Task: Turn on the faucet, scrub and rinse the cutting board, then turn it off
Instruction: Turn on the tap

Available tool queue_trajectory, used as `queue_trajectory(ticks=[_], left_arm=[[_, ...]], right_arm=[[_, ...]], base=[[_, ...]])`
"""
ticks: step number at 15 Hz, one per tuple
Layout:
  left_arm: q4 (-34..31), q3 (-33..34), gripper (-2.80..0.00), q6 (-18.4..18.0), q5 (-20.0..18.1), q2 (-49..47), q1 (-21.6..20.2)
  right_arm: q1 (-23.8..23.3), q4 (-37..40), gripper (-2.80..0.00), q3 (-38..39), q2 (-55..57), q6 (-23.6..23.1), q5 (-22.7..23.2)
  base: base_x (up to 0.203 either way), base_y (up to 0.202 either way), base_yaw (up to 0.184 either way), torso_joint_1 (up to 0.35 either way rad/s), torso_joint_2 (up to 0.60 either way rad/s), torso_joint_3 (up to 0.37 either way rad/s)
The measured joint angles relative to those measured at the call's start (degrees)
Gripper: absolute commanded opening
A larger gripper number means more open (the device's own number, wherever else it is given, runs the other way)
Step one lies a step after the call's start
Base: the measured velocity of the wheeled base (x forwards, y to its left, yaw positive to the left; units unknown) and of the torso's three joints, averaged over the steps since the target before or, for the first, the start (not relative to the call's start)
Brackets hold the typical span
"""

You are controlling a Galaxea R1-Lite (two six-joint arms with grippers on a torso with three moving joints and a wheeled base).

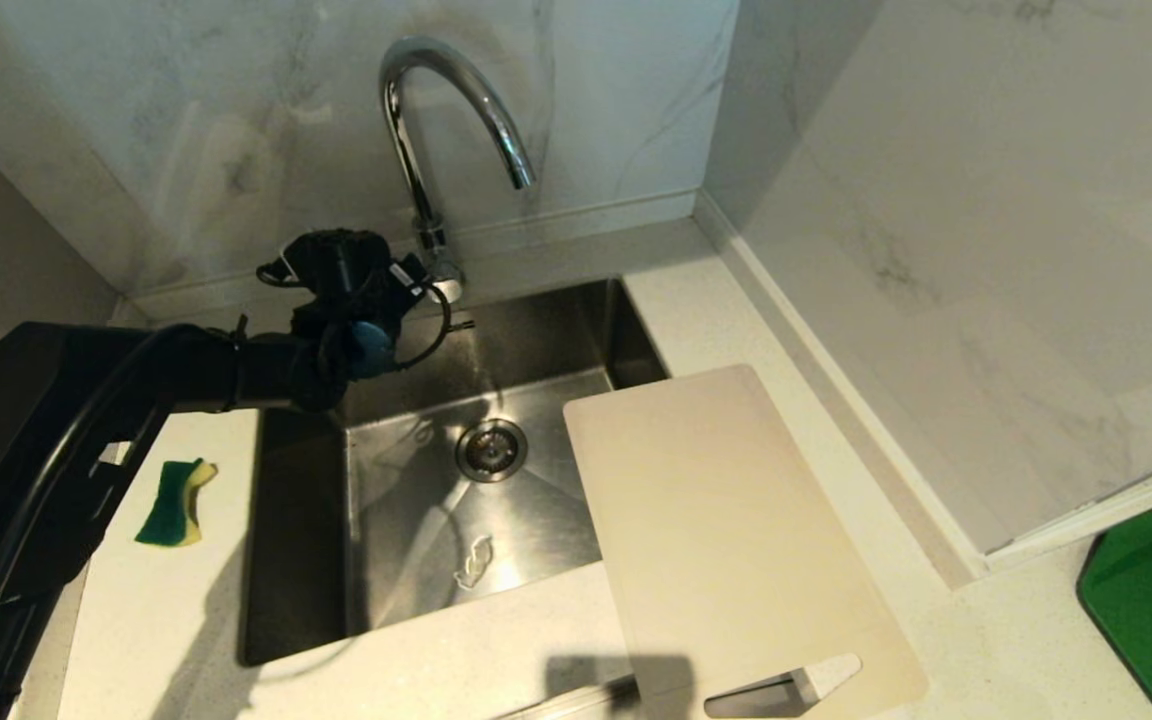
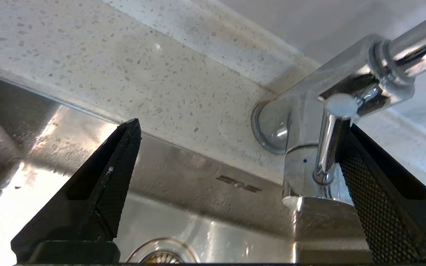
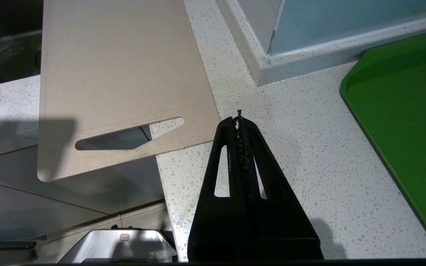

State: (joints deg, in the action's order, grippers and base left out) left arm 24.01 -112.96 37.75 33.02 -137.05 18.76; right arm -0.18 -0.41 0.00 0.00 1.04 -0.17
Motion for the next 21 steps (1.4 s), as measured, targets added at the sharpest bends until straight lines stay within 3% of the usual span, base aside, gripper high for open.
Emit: queue_trajectory(ticks=[9,14,21], left_arm=[[-7.5,0.1,0.0,2.8,-0.5,2.1,-0.2],[-15.9,0.1,0.0,9.8,-4.0,3.4,-0.2],[-15.3,0.6,0.0,9.2,-3.9,4.7,0.1]], right_arm=[[0.0,0.0,-2.8,0.0,0.0,0.0,0.0],[0.0,0.0,-2.8,0.0,0.0,0.0,0.0],[0.0,0.0,-2.8,0.0,0.0,0.0,0.0]], base=[[0.0,0.0,0.0,0.0,0.0,0.0],[0.0,0.0,0.0,0.0,0.0,0.0],[0.0,0.0,0.0,0.0,0.0,0.0]])
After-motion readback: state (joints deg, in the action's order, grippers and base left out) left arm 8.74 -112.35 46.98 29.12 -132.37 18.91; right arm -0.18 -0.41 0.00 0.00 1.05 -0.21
